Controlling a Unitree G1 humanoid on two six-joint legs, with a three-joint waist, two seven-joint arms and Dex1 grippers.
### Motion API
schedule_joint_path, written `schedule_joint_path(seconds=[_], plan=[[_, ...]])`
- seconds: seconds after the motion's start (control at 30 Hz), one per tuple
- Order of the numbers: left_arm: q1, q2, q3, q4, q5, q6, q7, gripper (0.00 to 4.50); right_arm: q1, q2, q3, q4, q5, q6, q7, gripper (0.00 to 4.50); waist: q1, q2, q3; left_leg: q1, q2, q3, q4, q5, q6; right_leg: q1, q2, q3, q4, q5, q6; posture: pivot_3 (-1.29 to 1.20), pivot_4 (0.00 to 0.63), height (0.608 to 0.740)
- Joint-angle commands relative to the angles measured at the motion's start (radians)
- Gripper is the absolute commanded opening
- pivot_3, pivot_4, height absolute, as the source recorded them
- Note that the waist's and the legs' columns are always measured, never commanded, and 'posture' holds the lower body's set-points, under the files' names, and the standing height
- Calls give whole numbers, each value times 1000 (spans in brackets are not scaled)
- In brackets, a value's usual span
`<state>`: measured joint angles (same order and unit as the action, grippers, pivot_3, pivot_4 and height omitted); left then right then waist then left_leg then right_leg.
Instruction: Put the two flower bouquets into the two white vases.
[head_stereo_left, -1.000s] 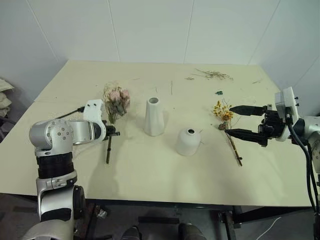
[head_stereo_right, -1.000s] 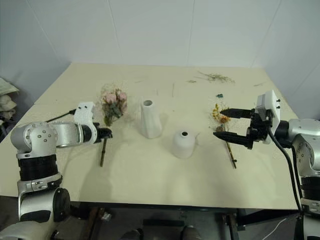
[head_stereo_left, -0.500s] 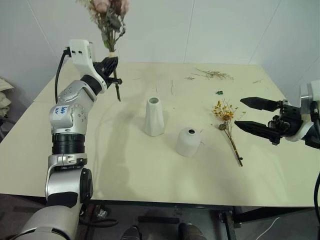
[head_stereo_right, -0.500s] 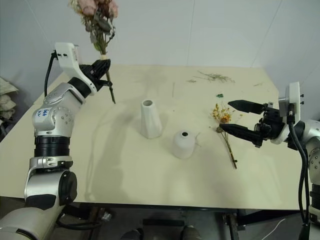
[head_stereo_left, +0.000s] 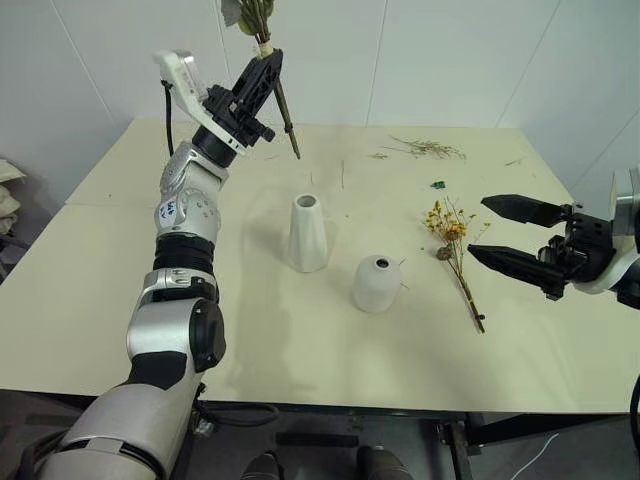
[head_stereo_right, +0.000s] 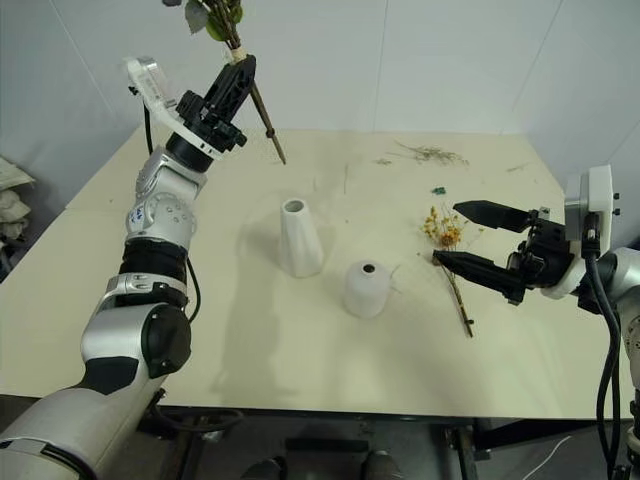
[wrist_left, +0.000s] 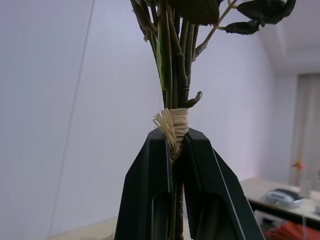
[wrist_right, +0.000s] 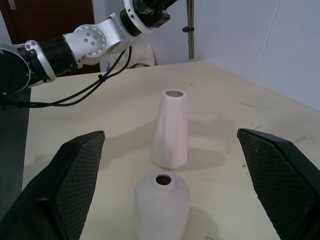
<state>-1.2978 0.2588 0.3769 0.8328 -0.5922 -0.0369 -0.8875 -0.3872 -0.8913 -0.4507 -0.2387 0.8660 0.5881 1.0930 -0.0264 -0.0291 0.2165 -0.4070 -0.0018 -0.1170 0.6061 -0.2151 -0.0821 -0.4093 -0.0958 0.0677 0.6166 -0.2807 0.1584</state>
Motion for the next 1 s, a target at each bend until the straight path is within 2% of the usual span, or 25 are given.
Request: schedule_joint_path(seconds=[0.03, 0.23, 0.57, 1.0], plan=[[3, -17, -3, -58, -59, 32, -136, 46, 22, -6, -55, -42, 20, -11, -23, 4500, 1, 0, 0, 0, 0, 0, 0, 0, 0, 0, 0, 0, 0, 0, 0, 0, 150, 740], [43, -15, -23, -62, -46, 96, -195, 46, 54, -7, -65, -54, 19, -17, -40, 4500, -1, 0, 0, 0, 0, 0, 1, 0, 0, 0, 0, 0, 1, 0, 0, 0, 150, 740], [46, -5, -29, 59, 25, 5, -183, 46, 74, 1, -61, -52, 5, -34, -53, 4500, 0, 0, 0, 0, 0, 0, 4, 0, 1, 1, 0, 0, 2, 0, 0, 0, 150, 740], [59, -1, -45, 108, 82, -38, -181, 46, 82, 0, -58, -42, -2, -54, -62, 4500, 0, 0, 0, 0, 0, 0, 4, 0, 1, 1, 0, 0, 2, 0, 0, 0, 150, 740]])
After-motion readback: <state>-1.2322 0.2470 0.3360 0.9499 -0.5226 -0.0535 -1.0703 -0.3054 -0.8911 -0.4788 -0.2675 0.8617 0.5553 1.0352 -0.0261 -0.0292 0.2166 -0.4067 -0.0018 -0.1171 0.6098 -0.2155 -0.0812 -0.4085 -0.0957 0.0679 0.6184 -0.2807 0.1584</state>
